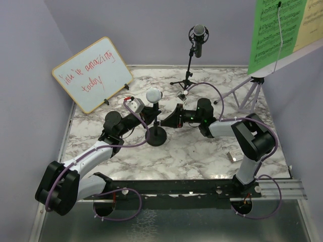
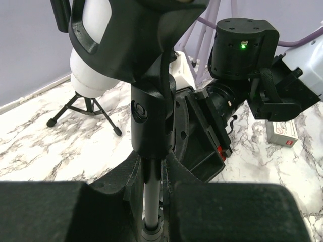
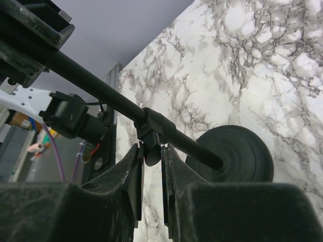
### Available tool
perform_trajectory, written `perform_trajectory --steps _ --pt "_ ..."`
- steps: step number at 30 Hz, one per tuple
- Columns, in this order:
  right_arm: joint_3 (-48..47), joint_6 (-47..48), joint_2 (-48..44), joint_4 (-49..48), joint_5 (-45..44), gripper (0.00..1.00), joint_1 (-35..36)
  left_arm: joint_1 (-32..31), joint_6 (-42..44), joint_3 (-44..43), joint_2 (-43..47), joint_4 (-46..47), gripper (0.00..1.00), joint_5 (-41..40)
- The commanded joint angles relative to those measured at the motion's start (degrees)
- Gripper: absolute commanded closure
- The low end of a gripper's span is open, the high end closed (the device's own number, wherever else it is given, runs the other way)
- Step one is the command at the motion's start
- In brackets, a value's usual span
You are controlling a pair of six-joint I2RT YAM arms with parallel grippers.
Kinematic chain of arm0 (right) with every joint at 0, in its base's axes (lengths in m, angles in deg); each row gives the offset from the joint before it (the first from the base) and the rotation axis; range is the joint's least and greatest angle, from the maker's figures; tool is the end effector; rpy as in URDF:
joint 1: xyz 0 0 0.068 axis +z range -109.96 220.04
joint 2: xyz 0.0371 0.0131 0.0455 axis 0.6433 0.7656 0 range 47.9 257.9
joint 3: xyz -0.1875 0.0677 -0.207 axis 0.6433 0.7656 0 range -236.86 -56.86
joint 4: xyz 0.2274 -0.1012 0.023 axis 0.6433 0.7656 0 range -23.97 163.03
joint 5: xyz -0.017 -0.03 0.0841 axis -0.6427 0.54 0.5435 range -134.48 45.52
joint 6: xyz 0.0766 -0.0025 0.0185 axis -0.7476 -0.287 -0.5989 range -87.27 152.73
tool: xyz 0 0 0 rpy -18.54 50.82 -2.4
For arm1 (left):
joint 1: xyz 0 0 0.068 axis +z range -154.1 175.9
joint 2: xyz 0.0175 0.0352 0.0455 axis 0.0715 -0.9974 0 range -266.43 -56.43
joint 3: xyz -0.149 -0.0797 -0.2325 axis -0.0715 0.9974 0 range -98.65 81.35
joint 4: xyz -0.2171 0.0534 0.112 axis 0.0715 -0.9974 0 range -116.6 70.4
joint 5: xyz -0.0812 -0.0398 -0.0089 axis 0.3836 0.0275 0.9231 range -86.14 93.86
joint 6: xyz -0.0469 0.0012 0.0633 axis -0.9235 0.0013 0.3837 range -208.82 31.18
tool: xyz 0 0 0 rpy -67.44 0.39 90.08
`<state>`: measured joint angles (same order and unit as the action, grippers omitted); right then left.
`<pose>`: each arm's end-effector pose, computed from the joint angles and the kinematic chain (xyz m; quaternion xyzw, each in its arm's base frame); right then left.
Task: Pack up the instrument practice props
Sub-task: Unscrew the knob on the microphone stand.
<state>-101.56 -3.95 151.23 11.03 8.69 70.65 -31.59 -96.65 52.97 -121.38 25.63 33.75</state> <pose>0.2918 0.2355 0.2102 -0.2713 0.6673 0.6107 0.3288 0.2112 -0.1480 0.2957 0.3002 0.5870 -0.3825 0.6473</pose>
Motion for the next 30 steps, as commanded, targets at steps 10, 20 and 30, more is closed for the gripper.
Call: perform_trajectory --steps 10,20,30 --pt "5.23 41.61 -9.29 8.77 -9.92 1.00 0.26 -0.20 -2.97 -2.20 -1.93 -0.06 1.00 4.03" --pt "7.27 81.10 -12.23 13.84 -25.01 1.00 8.30 -0.18 -5.03 -3.16 -3.67 -0.06 1.00 4.65" --pt "18.50 114.26 0.75 -30.90 -48.10 1.00 21.56 -0.15 -5.26 -3.26 -4.18 -0.87 1.00 3.19"
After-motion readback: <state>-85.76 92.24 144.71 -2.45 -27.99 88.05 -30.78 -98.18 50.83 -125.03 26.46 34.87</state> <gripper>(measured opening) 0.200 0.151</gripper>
